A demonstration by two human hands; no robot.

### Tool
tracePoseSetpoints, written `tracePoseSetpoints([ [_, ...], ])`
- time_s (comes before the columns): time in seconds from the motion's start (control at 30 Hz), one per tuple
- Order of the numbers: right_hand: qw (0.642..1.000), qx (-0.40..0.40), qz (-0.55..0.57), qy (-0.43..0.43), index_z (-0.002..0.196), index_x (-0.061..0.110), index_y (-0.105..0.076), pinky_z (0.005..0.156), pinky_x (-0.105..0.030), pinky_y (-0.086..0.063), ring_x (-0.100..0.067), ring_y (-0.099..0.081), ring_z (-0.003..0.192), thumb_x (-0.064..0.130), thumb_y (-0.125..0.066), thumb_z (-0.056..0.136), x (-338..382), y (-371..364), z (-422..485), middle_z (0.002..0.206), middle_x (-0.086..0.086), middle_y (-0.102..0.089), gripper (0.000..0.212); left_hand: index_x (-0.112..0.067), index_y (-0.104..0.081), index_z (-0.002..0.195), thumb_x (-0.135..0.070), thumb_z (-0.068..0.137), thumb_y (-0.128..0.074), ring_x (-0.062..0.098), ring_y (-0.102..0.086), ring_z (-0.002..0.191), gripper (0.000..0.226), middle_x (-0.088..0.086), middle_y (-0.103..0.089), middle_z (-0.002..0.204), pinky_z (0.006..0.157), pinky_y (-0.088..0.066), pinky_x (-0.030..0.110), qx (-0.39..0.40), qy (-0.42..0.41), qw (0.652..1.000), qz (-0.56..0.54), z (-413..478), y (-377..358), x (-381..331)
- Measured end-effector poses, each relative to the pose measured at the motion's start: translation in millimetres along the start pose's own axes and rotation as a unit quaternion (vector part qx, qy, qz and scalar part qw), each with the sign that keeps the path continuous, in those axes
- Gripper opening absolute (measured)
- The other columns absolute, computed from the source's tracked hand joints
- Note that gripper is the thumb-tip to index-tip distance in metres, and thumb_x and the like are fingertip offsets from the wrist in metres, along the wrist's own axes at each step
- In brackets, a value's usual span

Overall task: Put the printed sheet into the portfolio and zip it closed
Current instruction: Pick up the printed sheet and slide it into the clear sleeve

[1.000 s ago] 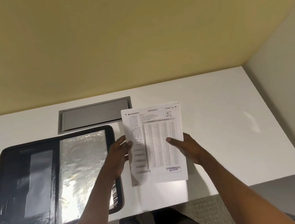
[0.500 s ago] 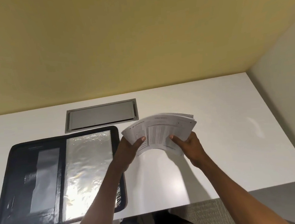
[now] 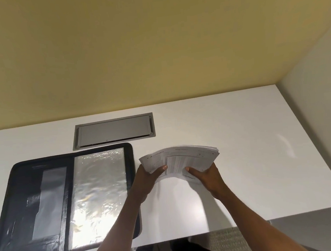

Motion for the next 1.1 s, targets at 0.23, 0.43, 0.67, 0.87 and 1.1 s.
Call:
tracePoseSetpoints([
  [0.23, 1.0, -0.014, -0.003, 0.018, 0.117, 0.025, -0.07, 0.096, -0.055, -0.056, -0.024, -0.072, 0.107, 0.022, -0.086, 0.081, -2.2, 4.7, 1.1, 0.112, -0.003, -0.077, 0.039, -0.02, -0.069, 0.121, -0.01, 0.09, -0.079, 0.019, -0.073, 0.11, 0.034, 0.002, -0.078, 0.114, 0.09, -0.061, 0.034, -0.006, -0.011, 1.0, 0.013, 0.9, 0.8, 5.0],
  [0.43, 1.0, -0.016, -0.002, -0.003, 0.113, 0.022, -0.072, 0.095, -0.051, -0.058, -0.021, -0.074, 0.102, 0.017, -0.085, 0.083, -8.9, 2.7, 4.1, 0.107, -0.002, -0.079, 0.033, -0.023, -0.069, 0.123, -0.022, 0.082, -0.087, 0.026, -0.071, 0.113, 0.044, 0.006, -0.076, 0.118, 0.094, -0.061, 0.045, -0.006, -0.003, 1.0, 0.012, 1.0, -1.3, 11.7],
  [0.67, 0.999, -0.024, 0.008, -0.021, 0.109, 0.022, -0.073, 0.09, -0.042, -0.06, -0.02, -0.075, 0.099, 0.014, -0.084, 0.083, -17.5, 0.1, 3.1, 0.103, 0.001, -0.08, 0.03, -0.039, -0.074, 0.111, -0.038, 0.073, -0.09, 0.022, -0.073, 0.108, 0.041, 0.0, -0.078, 0.113, 0.096, -0.06, 0.052, -0.027, 0.01, 1.0, 0.006, 1.5, -2.0, 20.7],
  [0.87, 0.999, -0.023, 0.009, -0.026, 0.112, 0.024, -0.071, 0.091, -0.044, -0.059, -0.021, -0.074, 0.102, 0.017, -0.085, 0.082, -22.1, 0.6, 3.2, 0.106, -0.001, -0.079, 0.034, -0.04, -0.075, 0.106, -0.032, 0.075, -0.089, 0.023, -0.074, 0.106, 0.035, 0.001, -0.079, 0.11, 0.094, -0.061, 0.049, -0.044, 0.019, 0.999, -0.001, -0.8, -3.2, 30.8],
  [1.1, 0.997, 0.033, -0.071, -0.022, 0.12, 0.018, -0.073, 0.094, -0.046, -0.059, -0.015, -0.075, 0.102, 0.034, -0.085, 0.082, -10.5, 2.7, 9.1, 0.11, 0.003, -0.079, 0.042, -0.02, -0.075, 0.115, -0.023, 0.086, -0.084, 0.027, -0.073, 0.113, 0.031, 0.0, -0.08, 0.114, 0.095, -0.059, 0.04, -0.007, 0.045, 0.999, 0.006, 6.1, 8.0, 23.4],
])
Point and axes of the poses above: each hand's wrist, its own z-axis towards the middle knuckle, its own y-axis out of the back of the hand, x = y × z, the point moved 4 cm from there along z, towards the middle knuckle
